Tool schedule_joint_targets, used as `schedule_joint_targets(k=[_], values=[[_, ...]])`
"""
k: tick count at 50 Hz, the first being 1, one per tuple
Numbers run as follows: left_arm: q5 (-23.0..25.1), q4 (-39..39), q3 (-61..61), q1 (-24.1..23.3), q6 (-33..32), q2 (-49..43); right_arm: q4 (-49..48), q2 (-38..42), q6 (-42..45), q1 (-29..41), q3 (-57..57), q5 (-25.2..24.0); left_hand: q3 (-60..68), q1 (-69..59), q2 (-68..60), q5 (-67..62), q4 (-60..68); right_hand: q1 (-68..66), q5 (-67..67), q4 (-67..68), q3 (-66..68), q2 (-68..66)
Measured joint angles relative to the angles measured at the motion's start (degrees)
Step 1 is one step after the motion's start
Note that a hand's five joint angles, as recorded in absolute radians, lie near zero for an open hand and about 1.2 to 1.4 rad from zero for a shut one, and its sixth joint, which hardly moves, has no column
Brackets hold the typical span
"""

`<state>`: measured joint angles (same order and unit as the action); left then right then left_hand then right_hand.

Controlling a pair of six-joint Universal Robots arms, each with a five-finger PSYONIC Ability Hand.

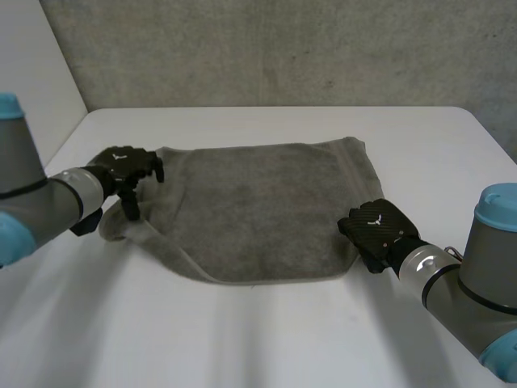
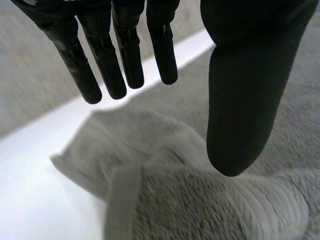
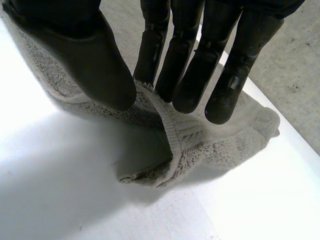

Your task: Fold the towel.

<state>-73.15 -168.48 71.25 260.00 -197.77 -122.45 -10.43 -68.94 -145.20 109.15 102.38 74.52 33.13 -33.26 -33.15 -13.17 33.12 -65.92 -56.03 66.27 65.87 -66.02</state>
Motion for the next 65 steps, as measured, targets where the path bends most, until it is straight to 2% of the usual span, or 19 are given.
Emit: schedule_joint_targets(k=[6, 11, 22, 35, 55, 60, 65], values=[[-1.51, 12.82, -9.34, -0.05, -1.71, -7.13, -0.25, 0.03, 0.27, -0.38, 0.24, 0.01, 1.12, -1.04, -1.11, -1.17, 1.14, -0.01, -0.01, 0.0, 0.02, -0.02], [-4.1, 15.93, -10.63, -0.02, -3.1, -8.81, -0.3, 0.04, 0.42, -0.66, 0.28, -0.04, 0.65, -0.58, -0.65, -0.55, 0.72, -0.02, -0.01, 0.0, 0.02, -0.02], [-7.23, 12.9, -9.77, 0.33, -4.26, -8.95, -0.3, 0.04, 0.53, -0.71, 0.35, -0.06, 1.21, -1.13, -1.2, -1.19, 1.2, -0.02, -0.01, 0.0, 0.02, -0.02], [-6.94, 12.23, -4.7, 0.7, -4.16, -5.16, -0.29, 0.04, 0.63, -0.98, 0.32, 0.04, 10.63, -10.46, -10.61, -10.47, 10.63, -0.02, -0.01, 0.0, 0.02, -0.02], [-6.75, 10.08, 1.8, 0.85, -4.2, -3.6, -0.29, 0.04, 0.54, -1.04, 0.36, 0.37, 12.13, -11.91, -12.08, -11.76, 12.13, -0.05, -0.05, 0.01, 0.05, -0.06], [-6.81, 8.69, 2.48, 0.74, -4.2, -3.53, -0.36, 0.04, 0.43, -1.15, 0.36, 0.5, 28.62, -28.35, -28.71, -28.23, 28.76, -0.05, -0.05, 0.0, 0.04, -0.06], [-6.93, 8.1, 3.16, 0.62, -4.2, -3.15, -0.35, 0.04, 0.14, -1.69, 0.21, 0.68, 35.03, -34.51, -35.14, -34.92, 35.16, 2.06, 2.02, -2.27, -2.07, 2.25]])
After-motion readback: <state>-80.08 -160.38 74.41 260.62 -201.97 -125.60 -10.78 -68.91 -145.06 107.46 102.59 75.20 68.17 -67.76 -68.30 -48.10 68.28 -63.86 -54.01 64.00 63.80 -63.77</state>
